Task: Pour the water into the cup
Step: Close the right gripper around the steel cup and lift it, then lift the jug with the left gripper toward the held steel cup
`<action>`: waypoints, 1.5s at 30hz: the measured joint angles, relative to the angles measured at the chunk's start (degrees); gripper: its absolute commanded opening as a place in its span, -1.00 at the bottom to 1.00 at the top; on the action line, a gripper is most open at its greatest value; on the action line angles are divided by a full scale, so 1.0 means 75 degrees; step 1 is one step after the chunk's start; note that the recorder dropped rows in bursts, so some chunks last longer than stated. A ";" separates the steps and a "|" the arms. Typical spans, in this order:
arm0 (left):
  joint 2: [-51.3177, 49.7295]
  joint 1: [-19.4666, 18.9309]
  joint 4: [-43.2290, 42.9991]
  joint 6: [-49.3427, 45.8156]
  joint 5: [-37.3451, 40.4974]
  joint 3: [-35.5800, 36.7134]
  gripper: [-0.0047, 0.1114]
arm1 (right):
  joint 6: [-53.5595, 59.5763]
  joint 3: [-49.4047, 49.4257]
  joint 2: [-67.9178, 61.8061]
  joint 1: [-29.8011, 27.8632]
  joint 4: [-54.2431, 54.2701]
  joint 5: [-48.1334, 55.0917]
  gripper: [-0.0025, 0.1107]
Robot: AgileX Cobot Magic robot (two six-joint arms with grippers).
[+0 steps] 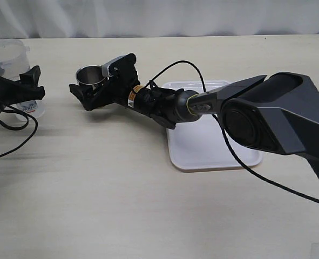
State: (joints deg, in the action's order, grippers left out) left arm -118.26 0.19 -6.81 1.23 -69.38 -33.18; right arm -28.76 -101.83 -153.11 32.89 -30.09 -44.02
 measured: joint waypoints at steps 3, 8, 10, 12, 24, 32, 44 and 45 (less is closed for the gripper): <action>0.0000 0.0000 0.0000 0.0000 0.0000 0.0000 -0.92 | 0.0000 0.0000 0.0000 0.0000 0.0000 0.0000 0.84; 0.0000 0.0000 -0.0006 0.0000 0.0000 0.0000 -0.92 | 0.0000 0.0000 0.0000 0.0000 0.0000 0.0070 0.60; 0.0000 0.0000 -0.0006 0.0000 0.0000 0.0000 -0.92 | 0.0130 0.0000 0.0000 0.0000 0.0000 0.0106 0.33; 0.0000 0.0000 -0.0006 0.0000 0.0000 0.0000 -0.92 | 0.0211 0.0000 0.0000 0.0000 0.0000 0.0124 0.06; 0.0000 0.0000 -0.0006 0.0021 0.0000 0.0000 -0.92 | 0.0315 -0.0015 0.0000 0.0000 0.0000 0.0173 -0.88; 0.0000 0.0000 -0.0021 0.0021 0.0000 0.0000 -0.92 | -0.0064 0.0016 0.0267 -0.0099 -0.1326 0.0534 -0.88; 0.0000 0.0000 -0.0536 0.0021 0.0000 0.0000 -0.92 | 0.0544 0.2098 0.1756 -0.0553 -0.1990 -0.0475 -0.88; 0.0000 0.0000 -0.0657 0.0021 0.0000 0.0000 -0.92 | 0.0737 0.2378 0.1848 -0.0630 -0.1905 -0.0695 -0.88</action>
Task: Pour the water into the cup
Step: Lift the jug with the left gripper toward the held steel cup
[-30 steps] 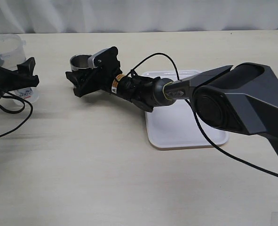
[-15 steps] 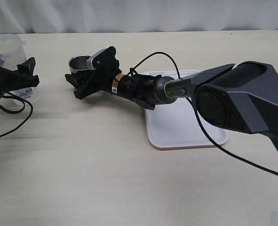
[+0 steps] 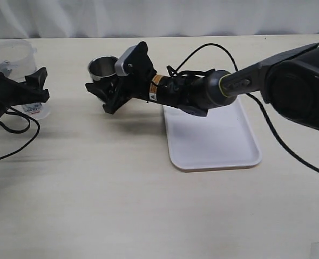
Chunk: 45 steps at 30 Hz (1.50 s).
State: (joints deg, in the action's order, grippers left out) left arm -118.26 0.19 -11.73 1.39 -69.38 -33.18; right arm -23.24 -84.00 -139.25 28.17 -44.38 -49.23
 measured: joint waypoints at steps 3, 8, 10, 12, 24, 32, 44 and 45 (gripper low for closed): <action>0.0000 0.0000 -0.0364 0.0000 -0.0015 0.0000 -0.92 | 0.0231 0.0694 0.0141 -0.0235 0.0154 -0.0717 -0.88; 0.0000 0.0000 -0.1347 0.0000 -0.0077 -0.0006 -0.92 | 0.0316 0.1450 0.0164 -0.0537 0.0126 -0.1166 -0.88; 0.0000 0.0000 -0.1818 0.0000 -0.0093 -0.0018 -0.92 | 0.0352 0.1577 0.0164 -0.0600 -0.0083 -0.1182 -0.88; 0.0000 0.0000 -0.2253 0.0000 -0.0130 -0.0036 -0.92 | 0.0348 0.1610 0.0164 -0.0651 -0.0432 -0.1182 -0.88; -0.0045 0.0074 -0.5235 0.1383 0.0210 -0.1020 -0.92 | 0.0597 0.1628 0.0175 -0.0681 -0.0784 -0.0990 -0.88; -0.0049 0.0249 -0.5249 0.1395 0.0210 -0.1039 -0.92 | 0.1107 0.1628 -0.0210 -0.0684 -0.0383 -0.2330 -0.88; -0.0062 0.0260 -0.5088 0.1386 0.0239 -0.1518 -0.92 | 0.1174 0.1628 -0.0328 -0.0697 -0.0250 -0.1959 -0.88; -0.0062 0.0260 -0.5088 0.1386 0.0239 -0.1602 -0.92 | 0.1174 0.1628 -0.0328 -0.0697 -0.0250 -0.1943 -0.88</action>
State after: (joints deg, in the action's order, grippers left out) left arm -118.72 2.14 -49.90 11.79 -67.59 -45.19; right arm -14.43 -71.78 -141.71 22.94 -46.26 -63.80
